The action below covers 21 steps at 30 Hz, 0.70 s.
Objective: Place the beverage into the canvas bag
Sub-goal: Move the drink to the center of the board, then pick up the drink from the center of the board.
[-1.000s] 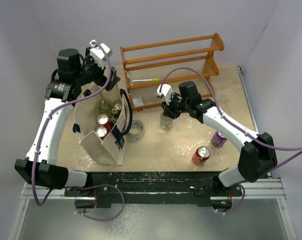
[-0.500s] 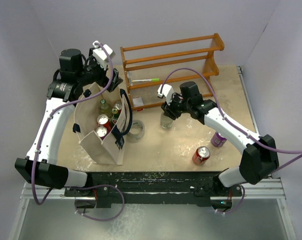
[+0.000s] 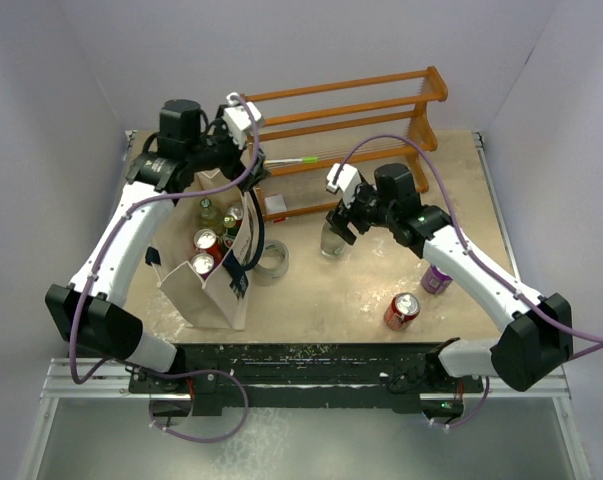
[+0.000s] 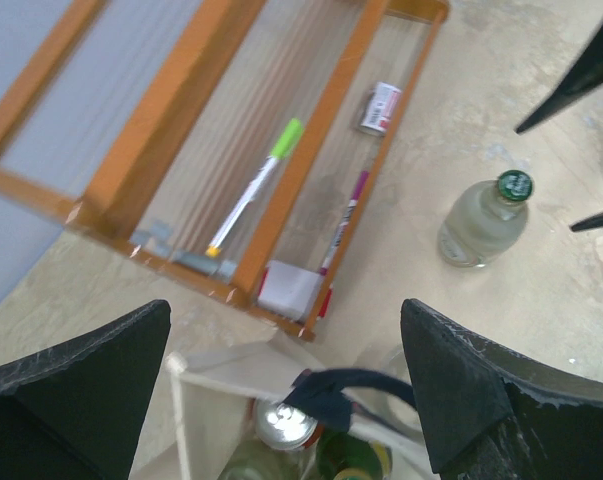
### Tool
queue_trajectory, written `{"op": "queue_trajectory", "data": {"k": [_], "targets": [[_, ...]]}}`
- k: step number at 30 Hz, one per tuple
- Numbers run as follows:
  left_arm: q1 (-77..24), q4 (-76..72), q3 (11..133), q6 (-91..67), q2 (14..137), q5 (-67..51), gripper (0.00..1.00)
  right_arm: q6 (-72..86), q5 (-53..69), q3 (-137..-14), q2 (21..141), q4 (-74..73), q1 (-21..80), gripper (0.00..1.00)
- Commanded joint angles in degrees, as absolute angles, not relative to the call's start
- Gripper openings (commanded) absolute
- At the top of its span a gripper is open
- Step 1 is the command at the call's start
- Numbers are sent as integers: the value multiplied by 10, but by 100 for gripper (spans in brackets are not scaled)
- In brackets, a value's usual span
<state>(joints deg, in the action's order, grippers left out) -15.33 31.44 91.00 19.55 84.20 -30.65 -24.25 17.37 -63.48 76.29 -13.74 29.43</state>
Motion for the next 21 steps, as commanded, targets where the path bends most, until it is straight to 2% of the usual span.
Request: {"op": "queue_trajectory", "data": {"k": [1, 9, 21], "targets": [[-202, 300, 944, 228, 869, -319, 99, -183, 151, -673, 721, -94, 258, 80], [-293, 290, 933, 261, 929, -322, 99, -67, 129, -651, 681, -64, 148, 81], [-384, 280, 960, 276, 1057, -330, 97, -20, 144, -602, 644, -27, 64, 82]]}}
